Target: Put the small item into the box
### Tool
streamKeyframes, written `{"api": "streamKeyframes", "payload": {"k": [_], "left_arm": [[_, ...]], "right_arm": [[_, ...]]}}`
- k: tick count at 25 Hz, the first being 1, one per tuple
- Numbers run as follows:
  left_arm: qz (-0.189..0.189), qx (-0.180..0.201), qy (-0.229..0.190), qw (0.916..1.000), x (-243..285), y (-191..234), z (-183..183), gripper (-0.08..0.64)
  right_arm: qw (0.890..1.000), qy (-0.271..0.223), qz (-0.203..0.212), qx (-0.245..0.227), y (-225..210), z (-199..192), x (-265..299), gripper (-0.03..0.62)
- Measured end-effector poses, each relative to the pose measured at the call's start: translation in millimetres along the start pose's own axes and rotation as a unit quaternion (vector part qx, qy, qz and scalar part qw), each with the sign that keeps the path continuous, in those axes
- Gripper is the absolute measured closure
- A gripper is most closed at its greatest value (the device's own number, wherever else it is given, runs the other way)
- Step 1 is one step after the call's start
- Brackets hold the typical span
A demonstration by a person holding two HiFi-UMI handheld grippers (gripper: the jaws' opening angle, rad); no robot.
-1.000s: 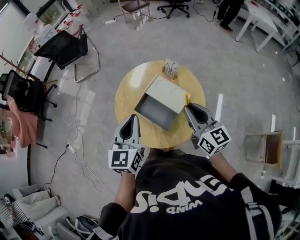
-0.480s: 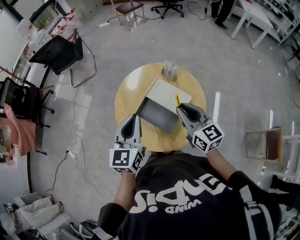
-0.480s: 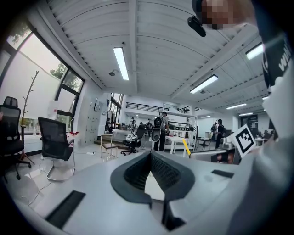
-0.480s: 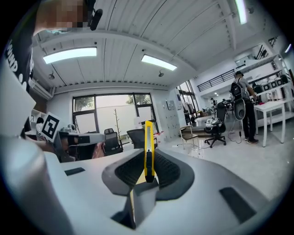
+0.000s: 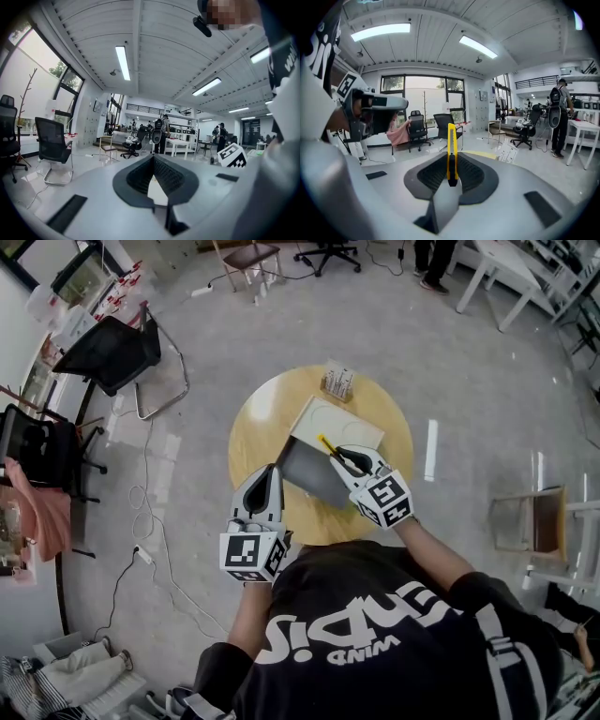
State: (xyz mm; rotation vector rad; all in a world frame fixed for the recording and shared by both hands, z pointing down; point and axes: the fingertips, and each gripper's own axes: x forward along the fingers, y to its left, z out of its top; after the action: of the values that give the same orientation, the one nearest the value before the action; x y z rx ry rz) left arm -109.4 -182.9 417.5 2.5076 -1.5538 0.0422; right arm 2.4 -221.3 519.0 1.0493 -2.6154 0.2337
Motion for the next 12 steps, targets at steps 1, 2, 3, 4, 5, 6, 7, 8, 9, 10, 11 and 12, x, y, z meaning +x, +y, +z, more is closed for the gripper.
{"api": "streamKeyframes", "payload": {"k": [1,2,3,4,5,6,7,8,9,10,11,12], "left_arm": [[-0.001,0.0,0.0,1.0,1,0,0,0.552],[-0.002,0.0,0.0,1.0,2,1,1,0.552],[-0.002,0.0,0.0,1.0,2,1,0,0.552],[-0.002,-0.001,0.0,1.0,2,3,0,0.552],[-0.002,-0.001,0.0,1.0,2,4,-1,0.552],[-0.001,-0.003,0.001,1.0,2,6,-2,0.552],[-0.001,-0.005,0.002,1.0,2,8,-3,0.552],[-0.001,-0.007,0.003,1.0,3,9,-4,0.552],[-0.001,-0.009,0.004,1.0,4,10,-4,0.552],[-0.001,-0.01,0.005,0.9999,4,10,-5,0.552],[-0.001,-0.011,0.006,0.9999,5,11,-5,0.552],[-0.001,-0.013,0.006,0.9999,6,11,-6,0.552]], "right_arm": [[1.0,0.013,0.003,-0.003,1,-8,6,0.534],[1.0,0.025,0.006,-0.006,2,-15,11,0.534],[0.999,0.037,0.009,-0.009,4,-23,17,0.534],[0.999,0.048,0.012,-0.012,6,-31,22,0.534],[0.998,0.059,0.015,-0.016,8,-38,28,0.534],[0.997,0.071,0.018,-0.021,10,-46,33,0.534],[0.996,0.083,0.021,-0.026,12,-53,38,0.534],[0.995,0.095,0.024,-0.032,15,-60,42,0.534],[0.993,0.108,0.029,-0.038,17,-66,46,0.534],[0.991,0.118,0.035,-0.043,20,-73,50,0.534],[0.99,0.128,0.04,-0.048,22,-79,54,0.534],[0.988,0.139,0.044,-0.052,24,-86,58,0.534]]}}
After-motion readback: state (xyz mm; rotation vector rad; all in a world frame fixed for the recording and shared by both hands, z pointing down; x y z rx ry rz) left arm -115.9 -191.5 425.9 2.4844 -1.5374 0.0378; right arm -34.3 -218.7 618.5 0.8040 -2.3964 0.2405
